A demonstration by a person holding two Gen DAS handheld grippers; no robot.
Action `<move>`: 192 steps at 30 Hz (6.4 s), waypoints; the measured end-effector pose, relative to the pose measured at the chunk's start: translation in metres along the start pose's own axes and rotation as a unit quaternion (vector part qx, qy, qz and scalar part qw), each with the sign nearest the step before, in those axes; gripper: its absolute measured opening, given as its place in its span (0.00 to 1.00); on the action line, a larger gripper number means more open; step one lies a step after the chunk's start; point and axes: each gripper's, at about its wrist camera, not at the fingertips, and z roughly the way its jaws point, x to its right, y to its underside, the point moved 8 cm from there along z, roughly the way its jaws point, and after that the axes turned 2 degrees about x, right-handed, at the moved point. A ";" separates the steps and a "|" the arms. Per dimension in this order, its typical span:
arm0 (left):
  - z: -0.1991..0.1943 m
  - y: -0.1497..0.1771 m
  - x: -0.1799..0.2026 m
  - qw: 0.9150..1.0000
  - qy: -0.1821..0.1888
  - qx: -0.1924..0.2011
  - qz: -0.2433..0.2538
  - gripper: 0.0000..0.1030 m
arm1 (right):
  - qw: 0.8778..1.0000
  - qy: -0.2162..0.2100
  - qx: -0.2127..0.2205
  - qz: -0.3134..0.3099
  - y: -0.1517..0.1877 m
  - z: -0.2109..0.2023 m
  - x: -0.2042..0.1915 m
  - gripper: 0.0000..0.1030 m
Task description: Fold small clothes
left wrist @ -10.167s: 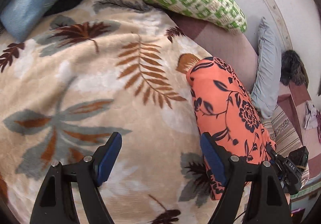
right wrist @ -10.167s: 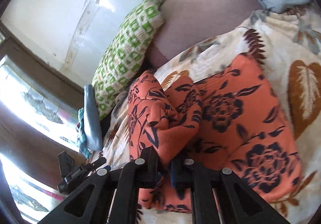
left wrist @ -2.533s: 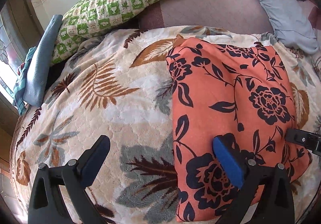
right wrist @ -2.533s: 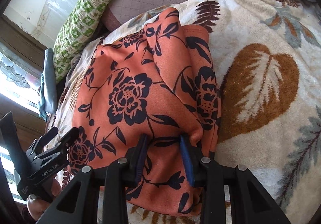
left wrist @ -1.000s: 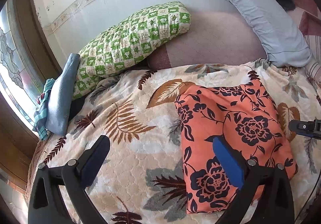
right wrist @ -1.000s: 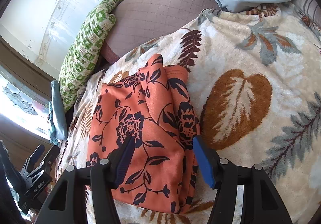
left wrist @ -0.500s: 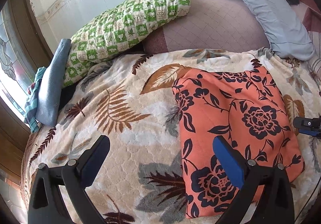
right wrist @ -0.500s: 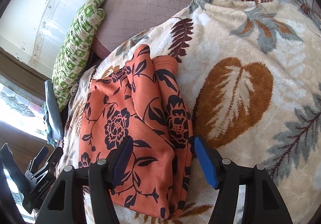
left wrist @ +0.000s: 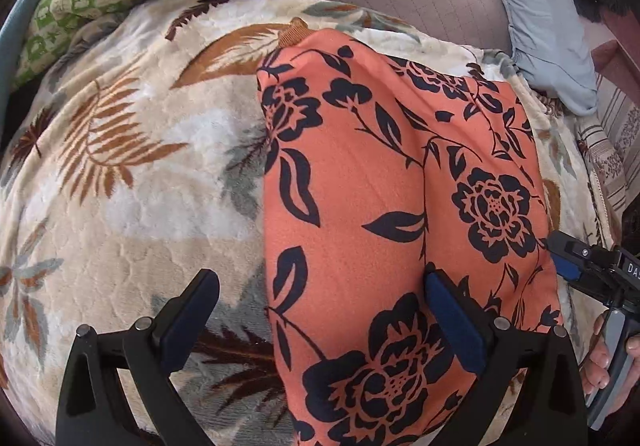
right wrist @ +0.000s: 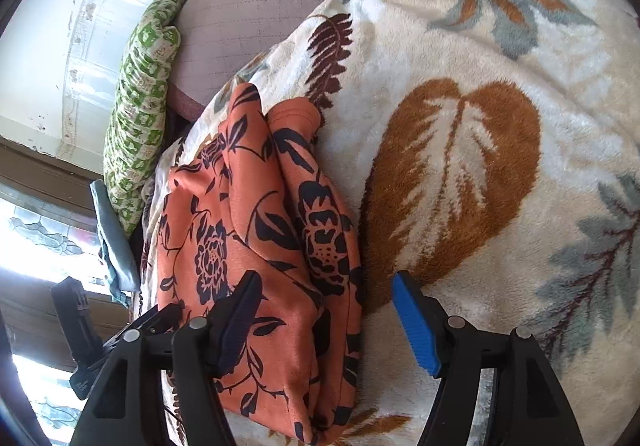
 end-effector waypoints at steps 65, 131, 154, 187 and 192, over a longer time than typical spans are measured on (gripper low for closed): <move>-0.111 0.053 -0.055 0.997 0.010 0.066 -0.033 0.45 | 0.986 -0.103 0.028 -0.125 0.114 -0.013 -0.160 0.29; -0.401 0.140 -0.100 0.917 -0.216 0.336 -0.006 0.90 | 0.926 0.073 0.215 -0.301 0.252 -0.199 -0.268 0.61; -0.402 0.143 -0.115 0.915 -0.219 0.337 -0.024 0.90 | 0.919 0.083 0.225 -0.313 0.253 -0.199 -0.276 0.61; -0.405 0.152 -0.113 0.921 -0.187 0.341 -0.016 0.90 | 0.911 0.089 0.233 -0.330 0.248 -0.197 -0.289 0.61; -0.403 0.150 -0.117 0.922 -0.182 0.342 -0.017 0.90 | 0.908 0.091 0.238 -0.332 0.240 -0.194 -0.297 0.61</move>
